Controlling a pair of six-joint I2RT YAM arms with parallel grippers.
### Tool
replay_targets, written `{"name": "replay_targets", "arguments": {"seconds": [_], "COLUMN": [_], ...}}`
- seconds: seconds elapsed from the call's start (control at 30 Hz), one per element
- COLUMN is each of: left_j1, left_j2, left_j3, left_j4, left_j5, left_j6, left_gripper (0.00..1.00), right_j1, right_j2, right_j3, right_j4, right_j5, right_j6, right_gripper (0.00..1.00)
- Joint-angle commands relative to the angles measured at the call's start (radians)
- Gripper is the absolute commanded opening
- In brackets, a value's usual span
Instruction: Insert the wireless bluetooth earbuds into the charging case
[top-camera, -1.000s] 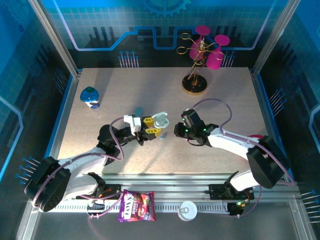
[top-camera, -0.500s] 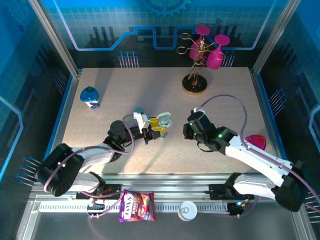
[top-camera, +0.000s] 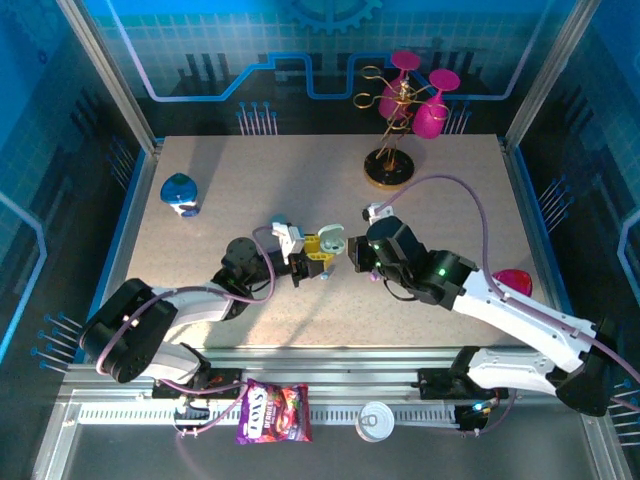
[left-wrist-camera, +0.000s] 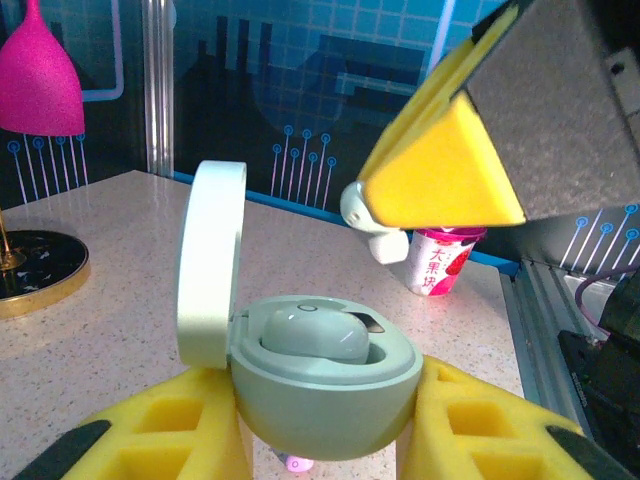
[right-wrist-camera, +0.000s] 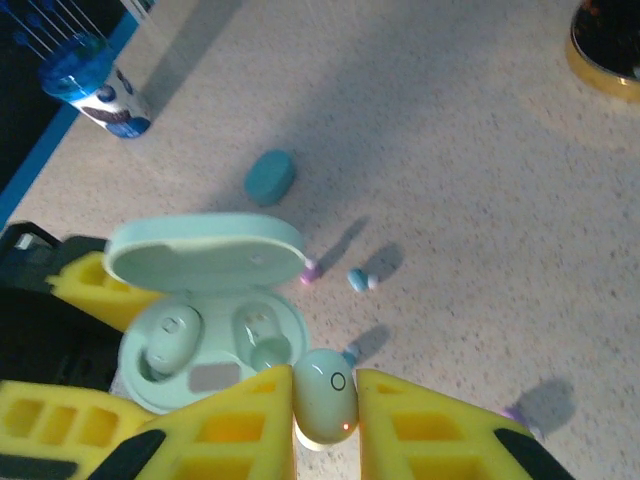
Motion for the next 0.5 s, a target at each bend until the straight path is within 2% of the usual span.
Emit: {"name": "replay_targets", "arguments": {"seconds": [0.0,0.17,0.47], "left_j1": [0.008,0.008,0.009], "left_j2": [0.002,-0.01,-0.042], "left_j3": [0.03,0.032,0.034], "left_j4": [0.018,0.021,-0.005], "left_j5": [0.039,0.062,0.031], "left_j6": [-0.013,-0.026,-0.027], "left_gripper": [0.23,0.23,0.23], "right_j1": [0.016,0.015,0.014], "right_j2": [0.022,0.057,0.071], "right_j3": [0.039,0.056,0.03], "right_j4": [0.072,0.09,0.089], "right_j5": [-0.013,-0.02,-0.032], "right_j6": [-0.073,-0.101,-0.083], "right_gripper": [0.19,0.18,0.18]}}
